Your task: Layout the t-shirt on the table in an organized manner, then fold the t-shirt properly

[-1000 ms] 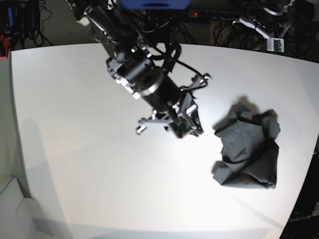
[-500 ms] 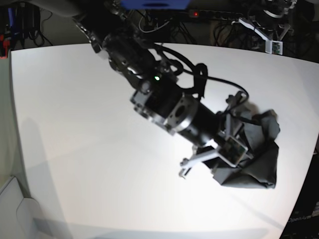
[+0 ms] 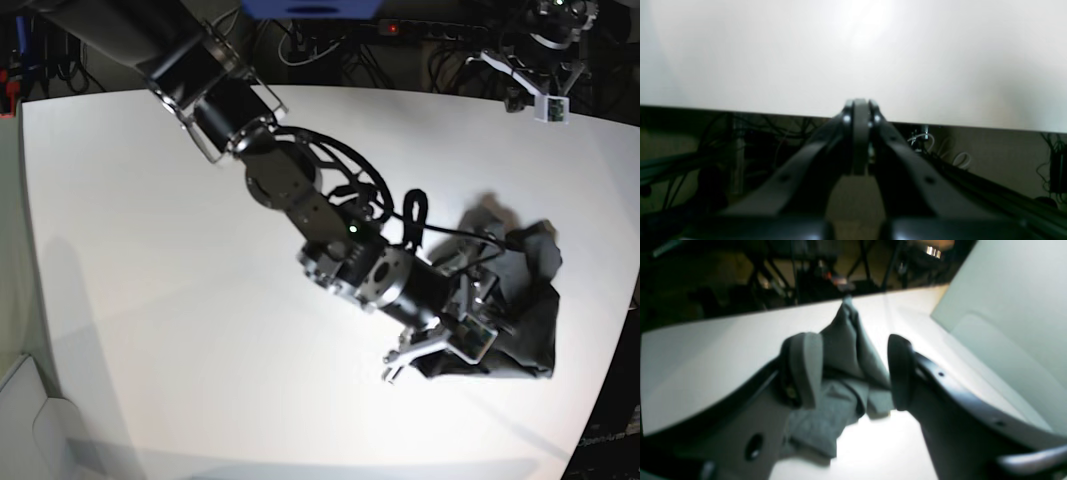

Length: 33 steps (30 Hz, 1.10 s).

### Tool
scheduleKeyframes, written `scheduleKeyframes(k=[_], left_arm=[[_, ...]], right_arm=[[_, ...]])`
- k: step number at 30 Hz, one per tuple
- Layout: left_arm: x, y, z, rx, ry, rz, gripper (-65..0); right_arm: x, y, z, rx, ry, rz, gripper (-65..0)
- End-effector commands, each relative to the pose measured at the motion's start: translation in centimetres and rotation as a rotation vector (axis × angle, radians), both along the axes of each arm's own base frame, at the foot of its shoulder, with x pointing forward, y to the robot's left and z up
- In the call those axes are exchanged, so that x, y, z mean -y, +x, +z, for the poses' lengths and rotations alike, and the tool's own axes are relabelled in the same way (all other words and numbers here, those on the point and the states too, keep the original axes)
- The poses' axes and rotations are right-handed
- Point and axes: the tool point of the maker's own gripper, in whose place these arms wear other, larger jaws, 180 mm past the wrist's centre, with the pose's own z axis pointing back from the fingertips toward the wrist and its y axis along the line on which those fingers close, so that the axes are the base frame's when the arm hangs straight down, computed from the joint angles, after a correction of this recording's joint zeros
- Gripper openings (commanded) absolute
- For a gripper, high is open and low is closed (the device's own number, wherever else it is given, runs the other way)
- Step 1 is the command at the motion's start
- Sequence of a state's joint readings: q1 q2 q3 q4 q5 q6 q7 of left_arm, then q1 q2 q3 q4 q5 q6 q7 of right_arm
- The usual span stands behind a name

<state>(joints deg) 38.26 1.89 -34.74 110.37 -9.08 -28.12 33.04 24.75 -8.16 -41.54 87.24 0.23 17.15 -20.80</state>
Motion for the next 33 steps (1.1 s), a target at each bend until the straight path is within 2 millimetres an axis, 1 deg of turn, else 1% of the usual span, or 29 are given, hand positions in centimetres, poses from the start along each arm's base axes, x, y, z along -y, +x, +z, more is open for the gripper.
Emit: scheduleKeyframes(k=[1,3,6,11,13,16,18,21,25,28,30,33], left_arm=[[-0.2,0.2,0.8,0.025,0.011,-0.006,-64.6],[-0.2,0.2,0.8,0.025,0.011,-0.006,-64.6],[-0.2,0.2,0.7,0.024,0.012,-0.007,-64.6],[-0.2,0.2,0.7,0.024,0.012,-0.007,-64.6],[-0.2,0.2,0.7,0.024,0.011,-0.006,-64.6],[-0.2,0.2,0.7,0.024,0.011,-0.006,-64.6],[-0.2,0.2,0.7,0.024,0.009,-0.005,-64.6],[-0.1,0.1,0.7,0.024,0.008,-0.004,-64.6],[-0.1,0.4,0.8,0.031,0.006,-0.002,-64.6],[-0.1,0.9,1.0,0.045,0.007,-0.002,-64.6],[-0.2,1.0,1.1,0.048,0.010,0.002,-64.6],[-0.4,2.3,2.5,0.097,0.030,-0.006,-64.6]], right_arm=[[-0.5,0.4,1.9,0.042,0.044,0.011,-29.4],[-0.8,0.9,1.6,0.050,0.048,0.021,-26.4],[-1.2,2.0,1.0,-0.008,0.086,0.040,-23.1],[-1.3,5.2,0.5,-0.170,0.160,0.050,-22.8],[-1.2,6.1,0.9,-0.199,0.190,0.051,-22.8],[-1.1,7.1,0.9,-0.214,0.217,0.044,-22.7],[-1.1,7.3,0.8,-0.212,0.224,0.043,-22.5],[-1.9,6.5,0.4,-0.205,0.203,0.071,-22.4],[-2.3,6.1,0.2,-0.199,0.202,0.084,-22.3],[-2.2,6.5,0.2,-0.191,0.200,0.079,-22.3],[-2.0,7.0,-0.5,-0.202,0.186,0.067,-22.3],[-1.8,7.3,-1.2,-0.219,0.175,0.055,-22.7]])
